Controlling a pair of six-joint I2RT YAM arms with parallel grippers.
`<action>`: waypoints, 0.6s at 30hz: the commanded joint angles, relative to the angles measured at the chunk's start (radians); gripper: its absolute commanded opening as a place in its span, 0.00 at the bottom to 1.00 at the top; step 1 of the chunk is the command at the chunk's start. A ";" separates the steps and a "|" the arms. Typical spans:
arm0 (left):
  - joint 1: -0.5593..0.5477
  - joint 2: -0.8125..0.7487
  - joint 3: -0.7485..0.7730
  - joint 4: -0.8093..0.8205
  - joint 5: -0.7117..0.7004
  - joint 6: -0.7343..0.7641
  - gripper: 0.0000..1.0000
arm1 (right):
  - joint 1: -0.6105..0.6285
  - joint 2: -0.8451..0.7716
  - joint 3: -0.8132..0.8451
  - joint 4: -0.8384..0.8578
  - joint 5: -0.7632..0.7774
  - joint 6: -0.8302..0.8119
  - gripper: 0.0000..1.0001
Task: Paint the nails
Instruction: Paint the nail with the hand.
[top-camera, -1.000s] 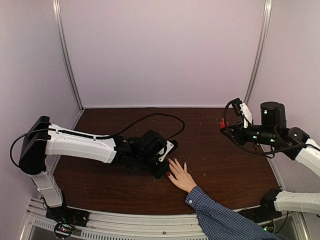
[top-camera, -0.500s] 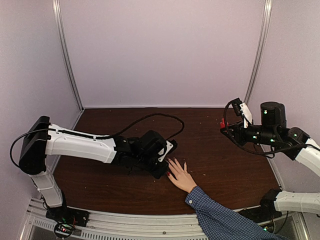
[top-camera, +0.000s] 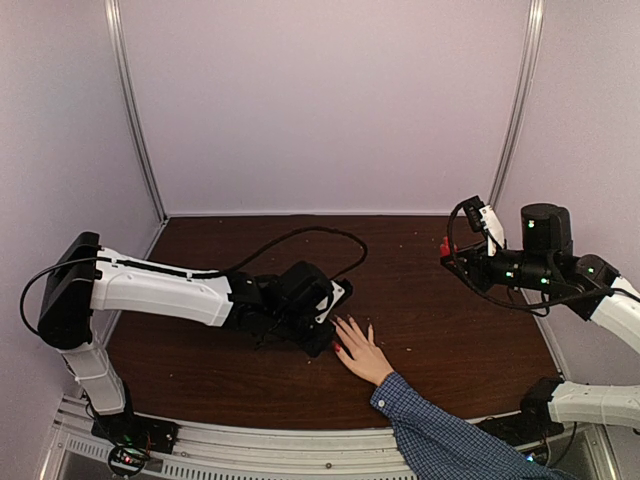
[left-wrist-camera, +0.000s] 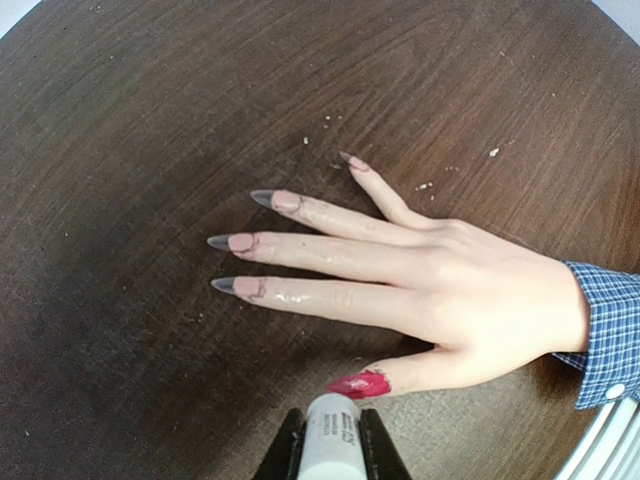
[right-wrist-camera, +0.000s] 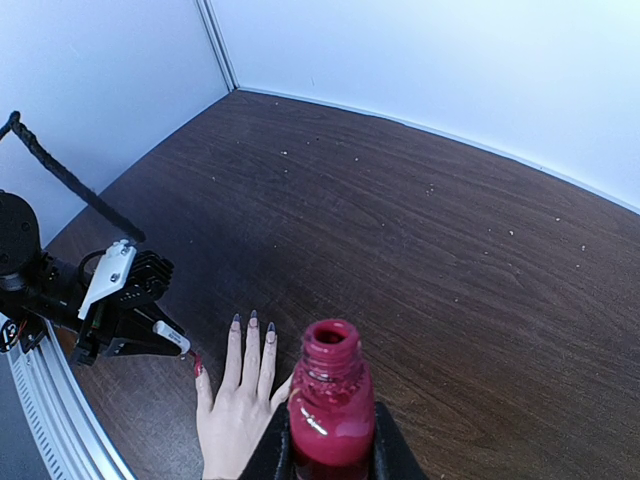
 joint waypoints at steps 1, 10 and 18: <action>0.010 -0.038 -0.011 0.025 -0.033 -0.016 0.00 | -0.008 -0.003 0.001 0.011 0.004 0.001 0.00; 0.034 -0.084 -0.038 0.060 -0.062 -0.023 0.00 | -0.006 -0.004 0.001 0.010 0.006 0.001 0.00; 0.038 -0.155 -0.133 0.154 0.008 0.009 0.00 | -0.007 -0.003 0.001 0.012 0.004 0.001 0.00</action>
